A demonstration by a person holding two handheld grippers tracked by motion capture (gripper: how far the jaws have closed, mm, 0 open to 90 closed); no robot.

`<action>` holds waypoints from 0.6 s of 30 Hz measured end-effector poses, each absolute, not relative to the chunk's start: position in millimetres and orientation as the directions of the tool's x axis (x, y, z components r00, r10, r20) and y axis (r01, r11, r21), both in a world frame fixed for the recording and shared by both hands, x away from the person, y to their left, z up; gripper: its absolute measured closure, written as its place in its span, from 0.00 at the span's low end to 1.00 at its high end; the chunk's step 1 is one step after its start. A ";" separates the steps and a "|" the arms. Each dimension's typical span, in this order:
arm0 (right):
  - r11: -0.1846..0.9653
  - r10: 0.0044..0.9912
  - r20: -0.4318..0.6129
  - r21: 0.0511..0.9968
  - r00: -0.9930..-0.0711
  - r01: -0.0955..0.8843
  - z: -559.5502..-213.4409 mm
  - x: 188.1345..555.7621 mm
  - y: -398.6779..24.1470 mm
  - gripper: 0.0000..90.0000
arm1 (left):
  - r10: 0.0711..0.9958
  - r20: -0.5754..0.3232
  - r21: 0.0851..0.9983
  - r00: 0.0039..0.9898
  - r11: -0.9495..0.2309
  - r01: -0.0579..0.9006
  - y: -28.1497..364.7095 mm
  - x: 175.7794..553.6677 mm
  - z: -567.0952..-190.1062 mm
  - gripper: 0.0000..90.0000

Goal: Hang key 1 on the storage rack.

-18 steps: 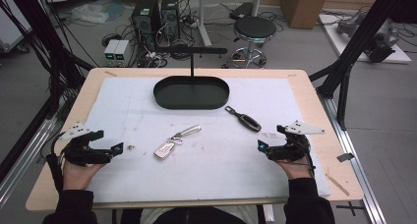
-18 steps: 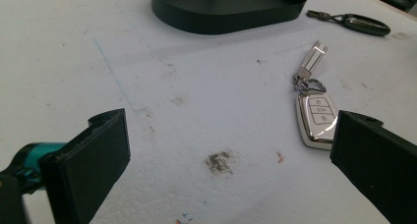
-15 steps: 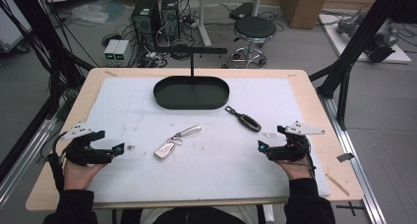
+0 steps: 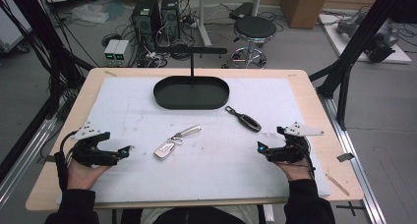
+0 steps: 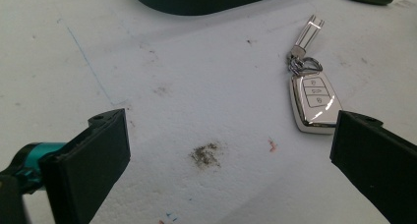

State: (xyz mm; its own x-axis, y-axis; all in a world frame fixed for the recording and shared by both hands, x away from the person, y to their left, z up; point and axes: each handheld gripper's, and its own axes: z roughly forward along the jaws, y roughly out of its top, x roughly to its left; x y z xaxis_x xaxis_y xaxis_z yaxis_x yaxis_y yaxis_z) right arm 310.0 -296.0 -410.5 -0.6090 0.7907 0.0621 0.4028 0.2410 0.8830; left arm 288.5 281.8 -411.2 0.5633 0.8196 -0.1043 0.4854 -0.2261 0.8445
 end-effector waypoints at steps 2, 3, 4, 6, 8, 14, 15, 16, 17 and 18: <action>0.236 0.793 0.064 0.885 -0.606 0.402 -410.5 310.6 -296.5 0.01 | 0.820 -0.088 0.838 0.565 -0.245 0.487 279.4 289.4 -412.3 0.02; 0.230 0.793 0.071 0.885 -0.605 0.405 -410.3 310.6 -296.3 0.01 | 0.815 -0.087 0.836 0.573 -0.253 0.487 277.6 289.8 -411.9 0.02; 0.233 0.793 0.065 0.886 -0.605 0.400 -409.9 310.5 -296.0 0.01 | 0.810 -0.080 0.834 0.581 -0.265 0.484 275.4 289.9 -410.6 0.02; 0.235 0.792 0.060 0.889 -0.608 0.394 -408.8 309.7 -295.6 0.01 | 0.805 -0.065 0.831 0.590 -0.284 0.478 270.9 290.4 -408.2 0.02; 0.232 0.790 0.061 0.891 -0.610 0.390 -408.5 308.9 -296.2 0.01 | 0.798 -0.065 0.828 0.599 -0.292 0.479 267.7 291.7 -407.4 0.02; 0.238 0.782 0.060 0.892 -0.621 0.385 -408.7 309.1 -295.7 0.01 | 0.769 -0.072 0.831 0.635 -0.306 0.465 254.4 296.4 -401.2 0.02; 0.236 0.784 0.064 0.890 -0.618 0.391 -408.9 308.9 -295.7 0.01 | 0.763 -0.067 0.830 0.643 -0.315 0.461 252.7 297.6 -399.4 0.02; 0.234 0.783 0.066 0.890 -0.619 0.391 -408.9 309.1 -295.9 0.01 | 0.759 -0.066 0.833 0.648 -0.315 0.454 250.6 298.9 -397.9 0.02; 0.234 0.784 0.064 0.891 -0.617 0.389 -408.6 308.8 -295.9 0.01 | 0.754 -0.063 0.833 0.653 -0.320 0.450 249.2 300.0 -396.3 0.02; 0.233 0.786 0.060 0.893 -0.615 0.385 -408.3 308.7 -296.1 0.01 | 0.750 -0.062 0.834 0.658 -0.324 0.448 247.8 301.2 -395.0 0.02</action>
